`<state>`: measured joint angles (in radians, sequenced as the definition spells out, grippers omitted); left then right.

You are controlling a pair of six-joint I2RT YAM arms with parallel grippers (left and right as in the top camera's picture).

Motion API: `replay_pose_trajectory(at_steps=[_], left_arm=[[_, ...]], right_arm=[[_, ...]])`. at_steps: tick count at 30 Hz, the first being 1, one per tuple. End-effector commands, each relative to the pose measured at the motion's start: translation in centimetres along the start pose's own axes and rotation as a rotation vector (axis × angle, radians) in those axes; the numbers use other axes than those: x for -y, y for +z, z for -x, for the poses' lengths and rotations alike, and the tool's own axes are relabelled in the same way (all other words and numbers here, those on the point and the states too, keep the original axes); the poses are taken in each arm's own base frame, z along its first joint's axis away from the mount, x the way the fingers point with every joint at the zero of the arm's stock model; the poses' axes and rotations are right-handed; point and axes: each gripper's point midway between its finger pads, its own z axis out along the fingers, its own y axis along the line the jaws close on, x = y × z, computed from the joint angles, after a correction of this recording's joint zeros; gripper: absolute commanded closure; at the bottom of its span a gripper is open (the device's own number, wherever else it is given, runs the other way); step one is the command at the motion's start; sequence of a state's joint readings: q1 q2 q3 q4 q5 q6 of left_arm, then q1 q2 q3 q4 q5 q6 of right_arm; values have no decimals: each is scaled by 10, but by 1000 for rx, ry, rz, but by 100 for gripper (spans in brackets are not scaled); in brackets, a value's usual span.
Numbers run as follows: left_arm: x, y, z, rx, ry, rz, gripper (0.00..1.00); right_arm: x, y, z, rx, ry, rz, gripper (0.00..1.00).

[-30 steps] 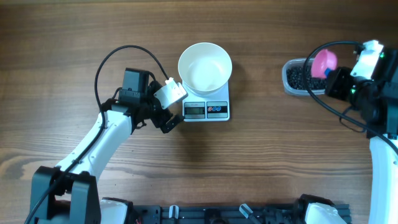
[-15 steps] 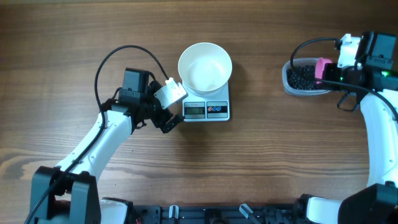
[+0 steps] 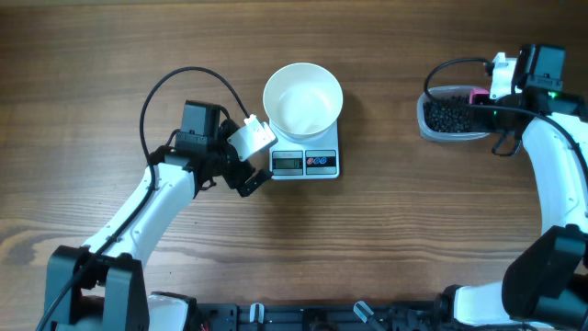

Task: Scoop item into bowl and weigh 150g on scale
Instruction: 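Dip the pink scoop into the black beans with right gripper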

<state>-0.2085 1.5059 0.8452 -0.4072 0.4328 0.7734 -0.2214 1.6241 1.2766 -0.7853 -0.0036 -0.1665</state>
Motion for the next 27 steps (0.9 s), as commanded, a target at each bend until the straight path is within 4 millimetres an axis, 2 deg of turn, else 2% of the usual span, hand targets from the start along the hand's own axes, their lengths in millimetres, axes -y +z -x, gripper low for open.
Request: replay_pose_trajectory(at_steps=[1,7,12,20,27], left_arm=[[2,2,-5,-4,-3,-15,0],[2,2,-5,-4,-3,-15,0],[2,2,-5,-4,-3,-15,0],[2,2,-5,-4,-3,-15,0],[2,2,-5,-4,-3,-15,0]], right_arm=[[-19,17,-10,-58,-10,112,96],[-42,12,-18,-88,3,246,96],[-45,10,-21,-100,54,281,96],[-14,5,-25,-90,237,354,96],[15,-14,-21,14,388,537,96]])
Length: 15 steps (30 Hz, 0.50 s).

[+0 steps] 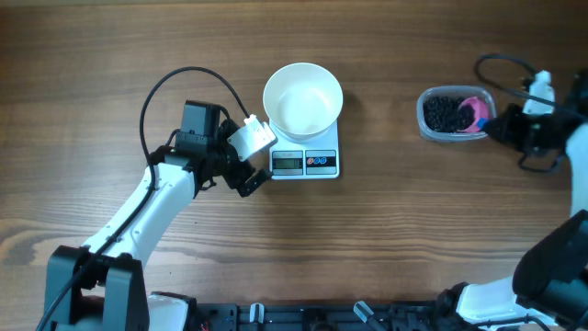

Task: Scoop item into bowl and weigh 150g on scale
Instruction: 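Dip the pink scoop into the black beans with right gripper, then carry filled scoop over the bowl and pour beans in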

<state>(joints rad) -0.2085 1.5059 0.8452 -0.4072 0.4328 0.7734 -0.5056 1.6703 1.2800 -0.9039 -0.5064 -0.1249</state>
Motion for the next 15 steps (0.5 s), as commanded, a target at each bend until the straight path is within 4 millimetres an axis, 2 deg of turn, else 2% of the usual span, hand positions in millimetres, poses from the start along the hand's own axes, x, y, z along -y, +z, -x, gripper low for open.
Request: replay_pose_trajectory(at_steps=[1,6,15], left_arm=[[2,2,-5,-4,-3,-15,0],[2,2,-5,-4,-3,-15,0],[2,2,-5,-4,-3,-15,0]], right_arm=[[-7,-10,4,40,39,164,96],[-7,-18,4,57,75,219,96],[-45,-32,10,99,44,457,96]])
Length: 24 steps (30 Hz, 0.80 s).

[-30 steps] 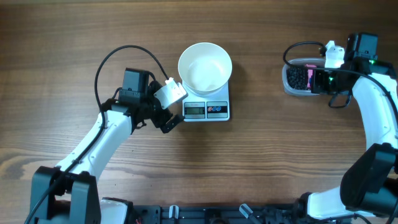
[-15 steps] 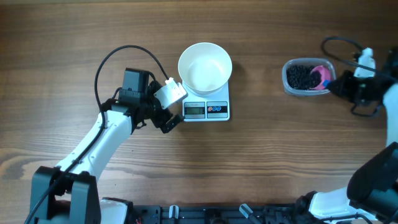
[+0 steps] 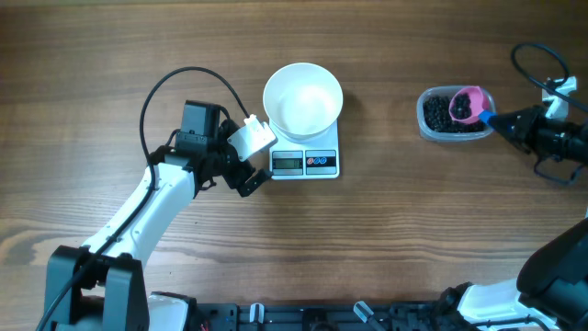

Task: Scoop item into bowl and weigh 150g on scale
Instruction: 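Carry filled scoop over the bowl and pour beans in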

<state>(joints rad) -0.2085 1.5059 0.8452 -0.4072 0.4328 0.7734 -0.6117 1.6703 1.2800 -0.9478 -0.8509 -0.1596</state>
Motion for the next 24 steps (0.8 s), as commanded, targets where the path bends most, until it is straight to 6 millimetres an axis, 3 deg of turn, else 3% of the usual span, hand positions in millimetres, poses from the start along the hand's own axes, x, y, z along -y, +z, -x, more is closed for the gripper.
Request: replay_pose_trajectory(at_steps=[1,6,10,18,20,24], left_arm=[[2,2,-5,-4,-3,-15,0],[2,2,-5,-4,-3,-15,0],[2,2,-5,-4,-3,-15,0],[2,2,-5,-4,-3,-15,0],[2,2,-5,-4,-3,-15,0],[2,2,-5,-4,-3,-15,0]], right_arm=[[-31,-1,1,18,-32,199,96],[-59,-3,-2,5,1,338,96],[-83,10,-8,-57,64,393,96],[-159,67,-29,-211,-33,466,96],[-183,90,-37,-237,-86,449,96],[-211,119,-56,-259,-180,378,96]])
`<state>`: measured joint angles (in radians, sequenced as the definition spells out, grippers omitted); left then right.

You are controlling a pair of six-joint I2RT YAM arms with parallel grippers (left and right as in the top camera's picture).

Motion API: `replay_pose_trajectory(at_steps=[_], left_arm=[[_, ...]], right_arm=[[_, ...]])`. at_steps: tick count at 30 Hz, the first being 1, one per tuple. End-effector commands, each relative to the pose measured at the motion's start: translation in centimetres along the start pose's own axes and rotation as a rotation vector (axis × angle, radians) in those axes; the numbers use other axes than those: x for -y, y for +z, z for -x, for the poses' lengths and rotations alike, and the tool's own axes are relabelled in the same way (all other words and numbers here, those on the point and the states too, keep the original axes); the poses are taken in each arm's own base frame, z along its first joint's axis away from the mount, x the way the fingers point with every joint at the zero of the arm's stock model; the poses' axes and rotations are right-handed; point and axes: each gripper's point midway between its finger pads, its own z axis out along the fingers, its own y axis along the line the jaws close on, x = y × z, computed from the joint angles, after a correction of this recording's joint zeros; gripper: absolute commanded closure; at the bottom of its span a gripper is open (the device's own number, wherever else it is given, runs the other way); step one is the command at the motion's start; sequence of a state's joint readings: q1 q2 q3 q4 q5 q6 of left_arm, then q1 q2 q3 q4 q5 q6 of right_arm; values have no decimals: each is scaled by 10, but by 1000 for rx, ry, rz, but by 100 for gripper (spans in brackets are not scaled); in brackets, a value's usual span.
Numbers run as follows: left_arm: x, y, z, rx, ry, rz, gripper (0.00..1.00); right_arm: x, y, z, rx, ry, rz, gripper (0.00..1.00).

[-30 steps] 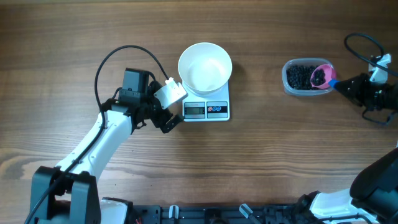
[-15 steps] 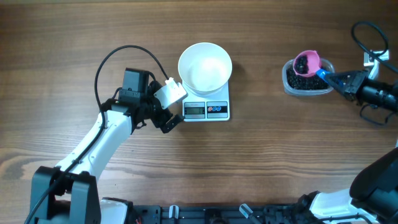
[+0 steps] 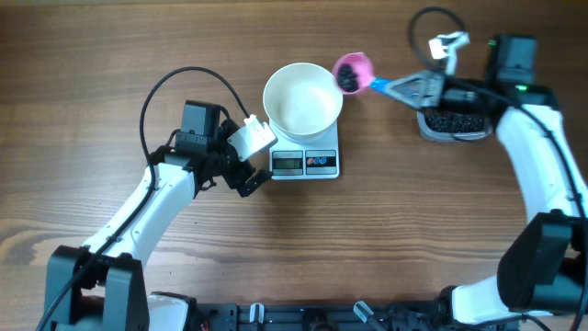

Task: Scoop item into bowl and weigh 150g on scale
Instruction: 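Carry filled scoop over the bowl and pour beans in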

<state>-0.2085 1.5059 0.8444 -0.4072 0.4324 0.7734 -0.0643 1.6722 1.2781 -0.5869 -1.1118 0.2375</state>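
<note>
A white bowl (image 3: 303, 97) stands on the small scale (image 3: 306, 161) at the table's middle, and looks empty inside. My right gripper (image 3: 397, 88) is shut on the blue handle of a pink scoop (image 3: 353, 71) holding dark beans, just right of the bowl's rim. Behind the right arm sits the clear container of dark beans (image 3: 450, 120), partly hidden. My left gripper (image 3: 254, 158) rests at the scale's left edge; its jaws seem to stand apart, with nothing seen between them.
Bare wooden table (image 3: 413, 230) surrounds the scale. A black cable loops above the left arm (image 3: 161, 87). Another cable curls above the right wrist (image 3: 432, 23).
My right gripper has moved left with the loaded pink scoop, from over the bean container to just beside the bowl's right rim. The left arm has not moved.
My right gripper was first at the bean container's right end with the pink scoop low in the beans. Then the scoop lay tilted in the container, then sat level with beans in it. Now the loaded scoop is at the bowl's rim.
</note>
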Motion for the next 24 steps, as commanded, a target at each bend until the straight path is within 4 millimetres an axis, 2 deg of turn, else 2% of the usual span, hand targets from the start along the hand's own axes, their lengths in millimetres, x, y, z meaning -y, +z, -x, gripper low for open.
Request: replay_pose_trajectory(at_steps=[1,4,7,13,18,24], left_arm=[[2,2,-5,-4,-3,-15,0],[2,2,-5,-4,-3,-15,0],[2,2,-5,-4,-3,-15,0],[2,2,-5,-4,-3,-15,0],[2,2,-5,-4,-3,-15,0],[2,2,-5,-4,-3,-15,0]], right_arm=[[-6,32,-3,-32,-3,-97,96],[-10,54,-10,-49,-71,-199,96],[-7,67,-16,-40,-134,-325,96],[-13,88,-22,-22,-329,-539,96],[-30,98,-18,-2,-518,-657,96],[-43,102,-24,-1,-728,-837,96]])
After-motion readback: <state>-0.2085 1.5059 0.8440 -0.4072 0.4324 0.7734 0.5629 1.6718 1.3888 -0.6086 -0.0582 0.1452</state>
